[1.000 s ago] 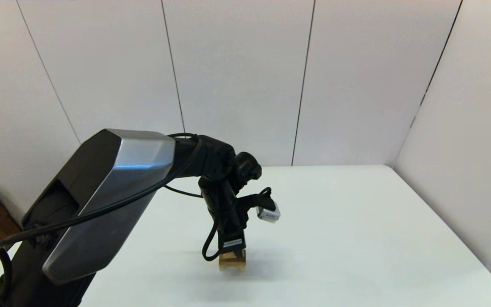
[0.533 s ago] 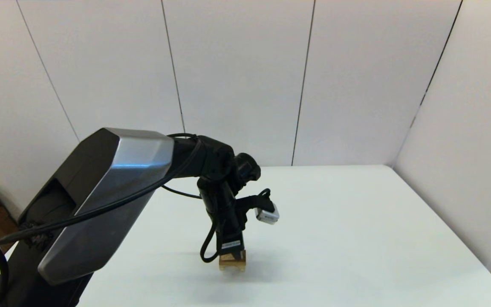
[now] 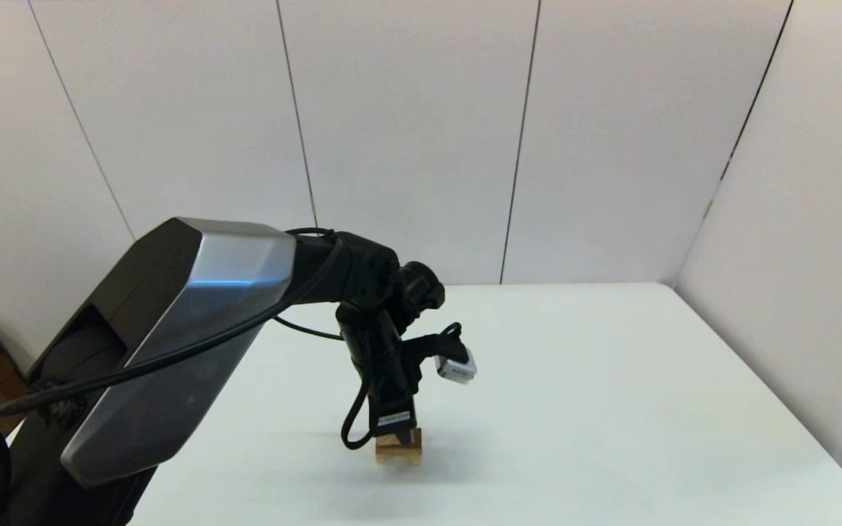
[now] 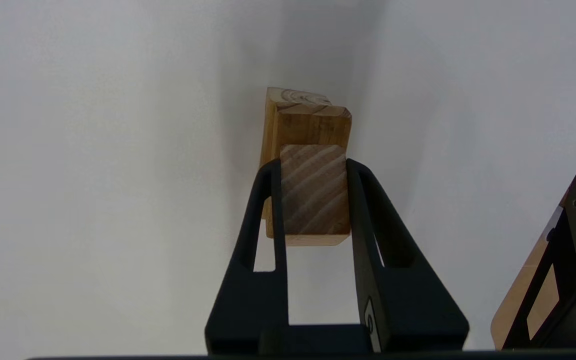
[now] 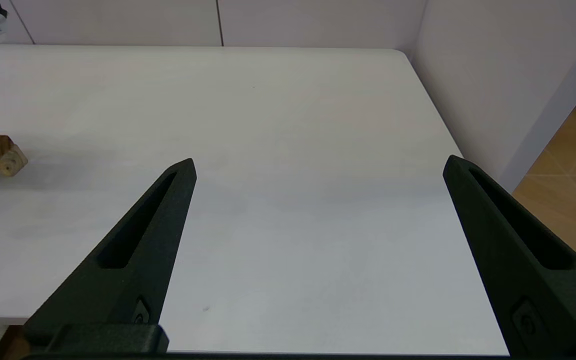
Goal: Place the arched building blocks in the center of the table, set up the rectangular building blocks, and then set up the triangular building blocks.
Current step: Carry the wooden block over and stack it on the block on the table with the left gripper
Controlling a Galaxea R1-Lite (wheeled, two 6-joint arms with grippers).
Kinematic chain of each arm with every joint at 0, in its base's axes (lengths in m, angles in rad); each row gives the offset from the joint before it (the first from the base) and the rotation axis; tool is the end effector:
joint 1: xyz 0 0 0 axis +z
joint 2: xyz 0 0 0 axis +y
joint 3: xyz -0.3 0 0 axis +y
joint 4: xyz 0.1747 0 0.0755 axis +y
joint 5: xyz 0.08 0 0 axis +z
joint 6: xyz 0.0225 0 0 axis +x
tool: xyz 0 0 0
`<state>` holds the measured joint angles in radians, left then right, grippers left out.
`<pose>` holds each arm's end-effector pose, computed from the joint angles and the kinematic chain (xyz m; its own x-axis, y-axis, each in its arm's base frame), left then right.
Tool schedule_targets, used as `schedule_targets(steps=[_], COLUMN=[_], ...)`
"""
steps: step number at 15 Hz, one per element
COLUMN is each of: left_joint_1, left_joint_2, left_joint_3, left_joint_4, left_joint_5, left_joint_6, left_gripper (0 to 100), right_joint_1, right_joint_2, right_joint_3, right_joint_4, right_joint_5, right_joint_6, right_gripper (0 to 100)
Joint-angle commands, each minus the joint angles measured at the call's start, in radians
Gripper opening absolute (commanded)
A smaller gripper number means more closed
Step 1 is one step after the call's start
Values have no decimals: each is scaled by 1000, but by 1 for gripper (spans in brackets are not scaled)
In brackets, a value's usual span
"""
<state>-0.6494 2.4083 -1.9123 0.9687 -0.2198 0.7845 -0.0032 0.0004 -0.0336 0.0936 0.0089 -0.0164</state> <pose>0.3341 -0.2599 0.0827 -0.0495 -0.2361 -0.9705 0.9902 0.1154 -0.0786 -0.0256 0.0003 0.0752 0.9982 0.0057 -0.0604 -0.0067 0.9999 -0.0158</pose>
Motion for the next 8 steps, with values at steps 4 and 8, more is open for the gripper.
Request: schedule_targets(steps=[4, 8], left_joint_1=[0, 0], left_joint_2=[5, 6], left_joint_3=[-2, -1], left_joint_4=[-2, -1], left_joint_5=[-1, 8], left_joint_6=[2, 4], left_gripper=[0, 0], right_joint_1=[0, 0], right_joint_2=[-2, -2], right_joint_3=[0, 0], right_joint_4=[1, 0], right_joint_5=[0, 0], right_joint_6=[0, 0], right_gripper=[100, 100])
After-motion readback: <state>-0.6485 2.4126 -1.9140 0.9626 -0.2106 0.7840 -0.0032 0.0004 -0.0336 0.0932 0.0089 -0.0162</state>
